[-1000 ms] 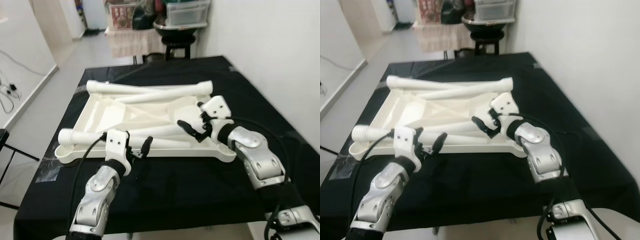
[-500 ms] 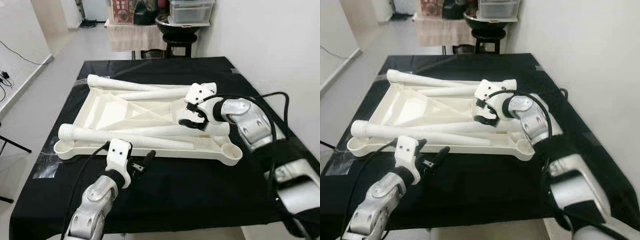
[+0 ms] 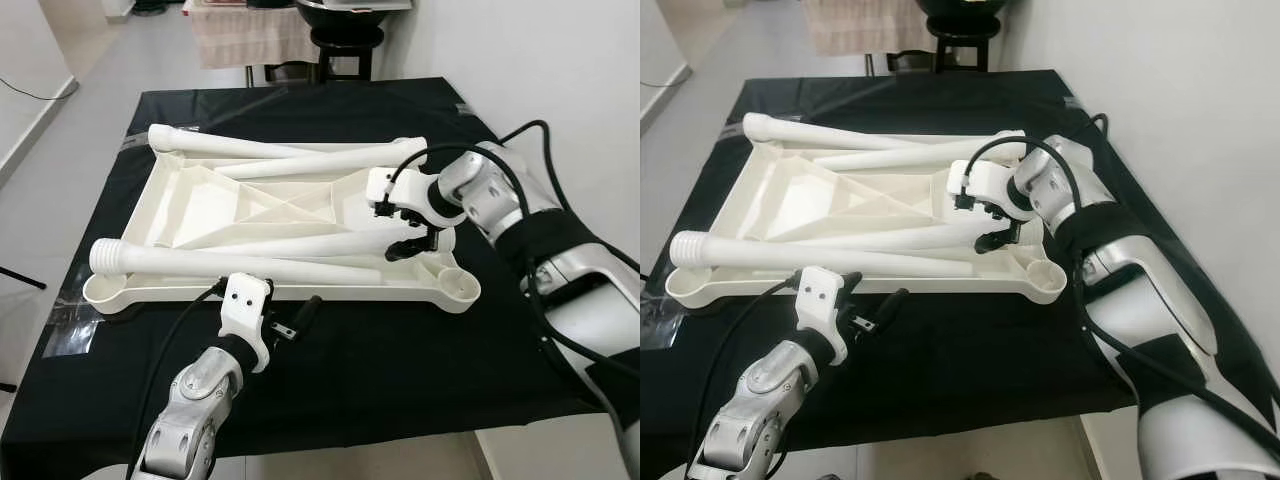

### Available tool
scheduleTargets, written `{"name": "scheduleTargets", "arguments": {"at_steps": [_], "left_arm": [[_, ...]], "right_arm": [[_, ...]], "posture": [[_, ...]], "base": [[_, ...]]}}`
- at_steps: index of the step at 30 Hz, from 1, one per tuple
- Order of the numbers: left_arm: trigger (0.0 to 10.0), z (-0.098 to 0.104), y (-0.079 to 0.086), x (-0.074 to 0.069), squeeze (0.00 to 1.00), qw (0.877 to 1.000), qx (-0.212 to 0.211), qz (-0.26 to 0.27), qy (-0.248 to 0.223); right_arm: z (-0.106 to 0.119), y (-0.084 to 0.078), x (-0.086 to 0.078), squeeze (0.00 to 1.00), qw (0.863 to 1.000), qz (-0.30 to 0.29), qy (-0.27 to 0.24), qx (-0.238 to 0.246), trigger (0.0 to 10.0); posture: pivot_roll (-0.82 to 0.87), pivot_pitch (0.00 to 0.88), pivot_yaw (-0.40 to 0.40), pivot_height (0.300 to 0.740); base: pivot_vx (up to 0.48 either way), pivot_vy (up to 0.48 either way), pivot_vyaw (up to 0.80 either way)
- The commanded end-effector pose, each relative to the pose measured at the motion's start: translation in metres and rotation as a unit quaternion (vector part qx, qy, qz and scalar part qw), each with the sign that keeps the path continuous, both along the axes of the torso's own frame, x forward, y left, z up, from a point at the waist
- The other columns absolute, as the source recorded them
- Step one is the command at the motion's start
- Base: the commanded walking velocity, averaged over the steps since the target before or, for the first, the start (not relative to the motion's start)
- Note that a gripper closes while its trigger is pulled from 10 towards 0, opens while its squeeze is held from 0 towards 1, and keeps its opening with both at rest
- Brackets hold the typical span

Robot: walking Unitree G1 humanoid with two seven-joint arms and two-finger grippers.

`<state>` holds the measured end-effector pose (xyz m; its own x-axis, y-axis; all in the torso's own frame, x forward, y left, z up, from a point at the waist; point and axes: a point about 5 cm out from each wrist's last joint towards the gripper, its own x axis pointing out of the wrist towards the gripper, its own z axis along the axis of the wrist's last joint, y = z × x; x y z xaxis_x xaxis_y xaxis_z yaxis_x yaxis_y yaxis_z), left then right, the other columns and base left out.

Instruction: Building children table

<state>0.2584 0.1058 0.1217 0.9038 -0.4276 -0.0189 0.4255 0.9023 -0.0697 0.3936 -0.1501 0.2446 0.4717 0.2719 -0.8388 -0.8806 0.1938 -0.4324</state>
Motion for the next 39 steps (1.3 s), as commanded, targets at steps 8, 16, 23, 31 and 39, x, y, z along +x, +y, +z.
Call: {"name": "scheduleTargets", "arguments": {"at_steps": [8, 16, 23, 31, 39], "left_arm": [[10.0, -0.003, -0.001, -0.002, 0.00, 1.000, -0.008, 0.007, 0.014], [10.0, -0.003, -0.002, -0.003, 0.00, 1.000, -0.007, 0.007, 0.016], [10.0, -0.004, -0.003, -0.004, 0.00, 1.000, -0.010, 0.007, 0.018], [10.0, -0.004, -0.005, -0.004, 0.00, 1.000, -0.014, 0.006, 0.021], [10.0, -0.004, -0.006, -0.005, 0.00, 1.000, -0.017, 0.010, 0.022]], "right_arm": [[-0.017, 0.012, 0.000, 0.00, 0.997, 0.022, 0.042, -0.066, 0.0], [-0.028, 0.008, 0.001, 0.00, 0.992, 0.034, 0.044, -0.117, 0.0], [-0.035, 0.001, 0.001, 0.00, 0.985, 0.050, 0.037, -0.163, 4.3], [-0.029, 0.018, 0.006, 0.94, 0.987, 0.083, -0.016, -0.137, 10.0], [-0.022, 0.024, 0.008, 1.00, 0.989, 0.082, -0.022, -0.121, 10.0]], "posture": [[-0.01, 0.111, -0.064, 0.740], [-0.01, 0.107, -0.069, 0.740], [-0.02, 0.106, -0.072, 0.740], [-0.01, 0.110, -0.080, 0.740], [-0.01, 0.117, -0.086, 0.740]], "base": [[0.000, 0.000, 0.00], [0.000, 0.000, 0.00], [0.000, 0.000, 0.00], [0.000, 0.000, 0.00], [0.000, 0.000, 0.00]]}}
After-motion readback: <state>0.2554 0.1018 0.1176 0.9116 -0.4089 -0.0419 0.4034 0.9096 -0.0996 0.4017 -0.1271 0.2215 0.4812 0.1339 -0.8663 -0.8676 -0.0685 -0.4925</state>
